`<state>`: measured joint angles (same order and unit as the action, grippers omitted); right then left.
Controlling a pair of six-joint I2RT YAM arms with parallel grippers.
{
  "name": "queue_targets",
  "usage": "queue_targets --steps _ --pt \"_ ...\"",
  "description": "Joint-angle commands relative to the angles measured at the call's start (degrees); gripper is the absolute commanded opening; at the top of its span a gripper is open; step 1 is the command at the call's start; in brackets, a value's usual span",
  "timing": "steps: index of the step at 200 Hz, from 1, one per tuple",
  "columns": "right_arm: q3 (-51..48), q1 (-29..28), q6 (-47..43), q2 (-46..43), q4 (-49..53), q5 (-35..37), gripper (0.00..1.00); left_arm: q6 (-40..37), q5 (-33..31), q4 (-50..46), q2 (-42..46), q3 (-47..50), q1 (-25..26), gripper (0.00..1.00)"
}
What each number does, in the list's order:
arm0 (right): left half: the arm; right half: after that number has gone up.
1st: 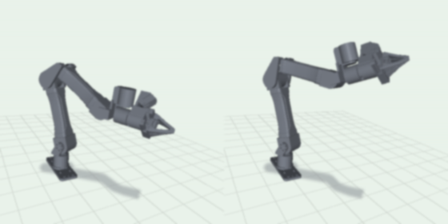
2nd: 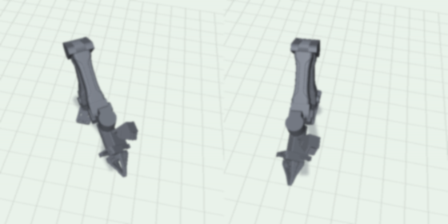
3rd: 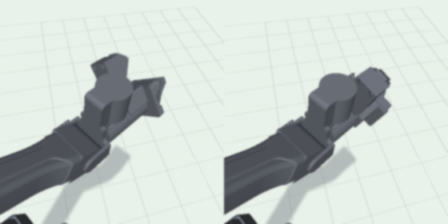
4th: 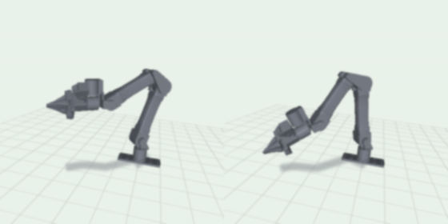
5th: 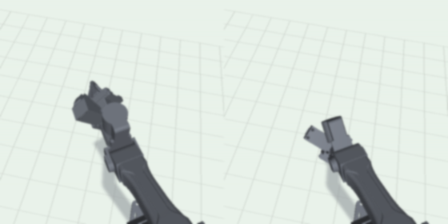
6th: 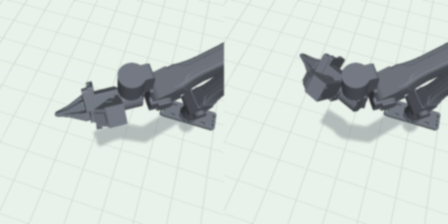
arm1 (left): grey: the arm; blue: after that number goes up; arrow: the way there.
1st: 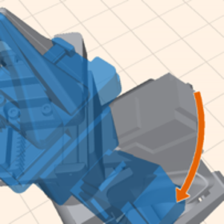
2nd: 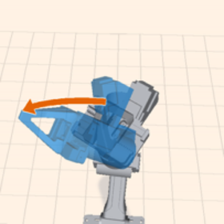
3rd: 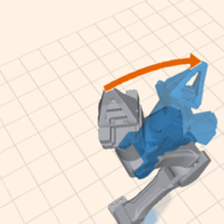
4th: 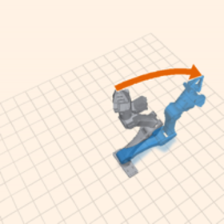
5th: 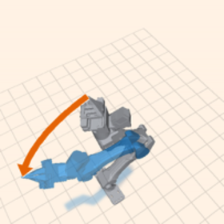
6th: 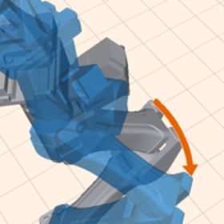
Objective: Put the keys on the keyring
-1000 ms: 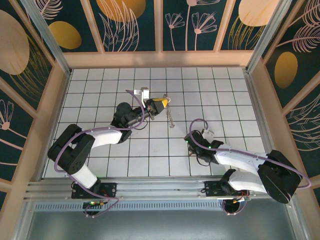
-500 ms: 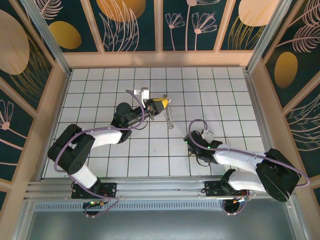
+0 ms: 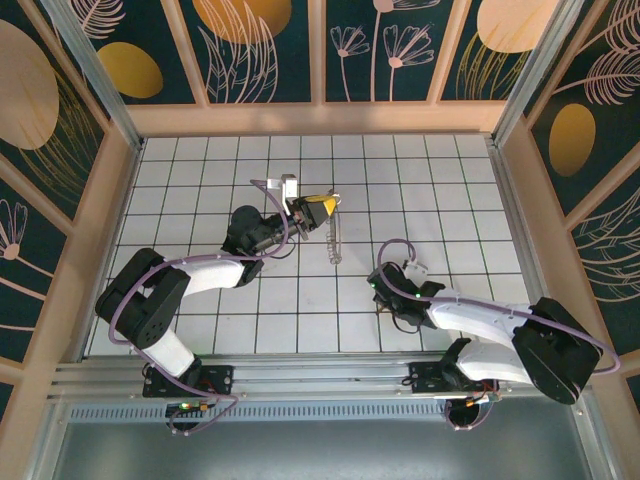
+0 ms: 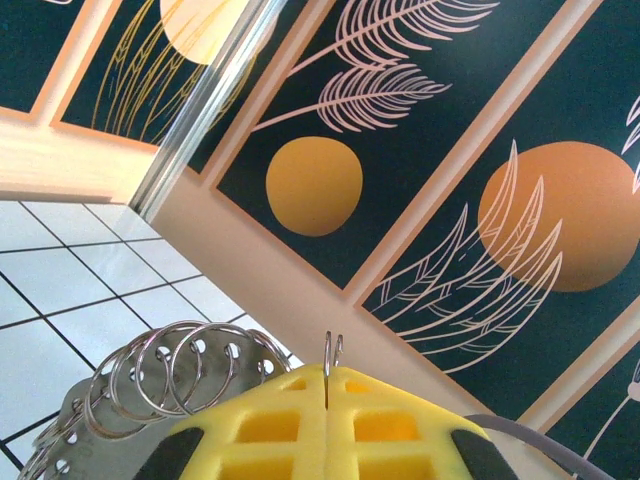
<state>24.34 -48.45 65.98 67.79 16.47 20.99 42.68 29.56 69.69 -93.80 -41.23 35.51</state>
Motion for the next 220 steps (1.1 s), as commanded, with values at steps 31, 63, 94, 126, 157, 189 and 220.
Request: queue_targets --steps 31,63,94,126,157,189,220 --pt "2.2 3.2 -9.5 -10.4 -3.3 -0.6 0.00 -1.4 1.8 1.1 0.7 -0.6 -0.4 0.00" --pt "2.3 9.6 -17.8 -15.9 -11.4 -8.7 0.00 -4.7 2.3 -1.5 1.7 -0.6 -0.4 0.00" --pt "1.9 16.7 -24.2 -18.5 -20.8 -19.6 0.00 -9.4 2.9 -6.0 2.8 -1.5 -0.4 0.00" --pt "0.9 24.2 -28.0 -18.3 -32.2 -31.6 0.00 -13.9 2.8 -11.4 4.9 -2.2 -0.4 0.00" --pt "-0.3 30.3 -29.0 -15.9 -44.6 -43.9 0.00 -17.7 4.7 -15.8 6.6 -3.7 -0.4 0.00" --pt "-0.2 34.3 -28.5 -11.6 -55.9 -52.8 0.00 -21.4 6.0 -19.7 6.5 -6.3 -0.4 0.00" --pt "0.4 35.3 -29.1 -7.6 -64.5 -57.8 0.00 -23.6 8.9 -22.3 5.2 -9.7 -0.4 0.00"
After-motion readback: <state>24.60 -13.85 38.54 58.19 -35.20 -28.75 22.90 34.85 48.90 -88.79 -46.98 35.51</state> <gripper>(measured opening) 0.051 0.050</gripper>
